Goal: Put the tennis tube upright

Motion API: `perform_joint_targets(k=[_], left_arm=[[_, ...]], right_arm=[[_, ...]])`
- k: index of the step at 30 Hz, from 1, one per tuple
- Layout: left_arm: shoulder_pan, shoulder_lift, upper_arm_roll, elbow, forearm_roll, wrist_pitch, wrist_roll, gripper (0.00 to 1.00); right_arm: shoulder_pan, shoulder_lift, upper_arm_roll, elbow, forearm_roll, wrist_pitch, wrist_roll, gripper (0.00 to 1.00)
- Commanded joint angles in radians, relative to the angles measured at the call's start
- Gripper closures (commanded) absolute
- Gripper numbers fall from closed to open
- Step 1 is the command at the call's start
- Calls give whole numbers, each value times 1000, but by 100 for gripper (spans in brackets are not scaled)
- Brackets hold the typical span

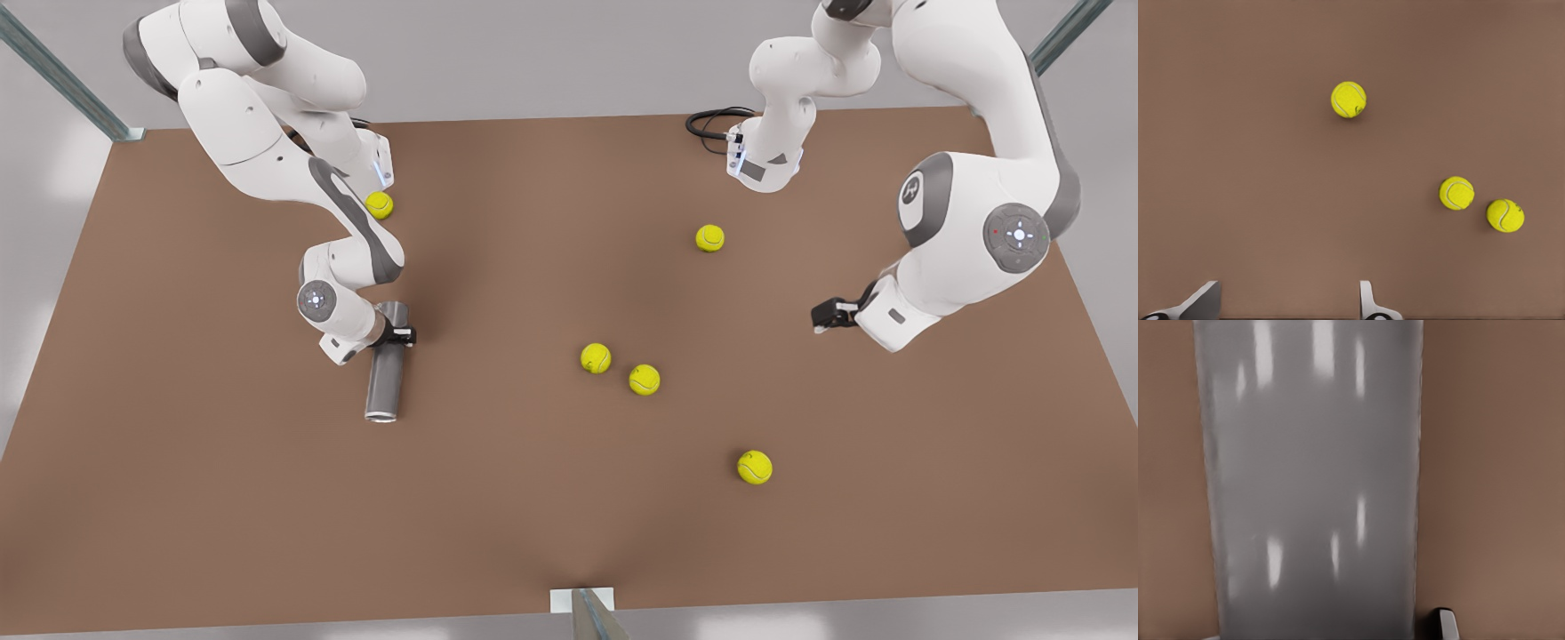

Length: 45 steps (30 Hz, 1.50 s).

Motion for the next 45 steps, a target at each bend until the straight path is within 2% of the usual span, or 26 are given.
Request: perform_joint_targets(k=[1, 11, 14, 21, 26, 30, 34, 37, 40, 41, 43, 45], left_arm=[[5, 1, 1, 0, -1, 0, 0, 1], [8, -1, 5, 3, -1, 9, 0, 1], [8, -1, 7, 2, -1, 9, 2, 1], [8, -1, 5, 2, 2, 8, 1, 1], [8, -1, 2, 2, 2, 6, 0, 1], [8, 1, 2, 2, 1, 14, -2, 1], [5, 4, 2, -6, -8, 15, -5, 1], [8, 4, 2, -8, -8, 15, -5, 1], [6, 4, 2, -11, -10, 15, -5, 1], [6, 4, 1, -11, -10, 15, -5, 1], [6, 5, 2, -12, -10, 15, -5, 1], [6, 7, 1, -14, -11, 17, -6, 1]], right_arm=[[4, 0, -7, 0, -86, -6, 72, 31], [4, -23, -7, 6, -96, -26, 58, 31], [4, -39, -7, 9, -96, -40, 58, 28], [12, -137, -2, 19, -97, -78, 37, 28], [64, -114, 4, 98, -152, -81, 37, 28], [133, -34, 2, 226, -198, -89, 35, 28], [257, 59, 1, 405, -218, -143, -121, 28], [352, 110, -12, 505, -237, -156, -346, 28], [444, 182, -9, 598, -411, -153, -379, 28], [469, 210, -7, 637, -468, -155, -468, 28], [495, 234, -10, 670, -471, -158, -737, 28], [535, 262, -25, 733, -479, -199, -873, 29]])
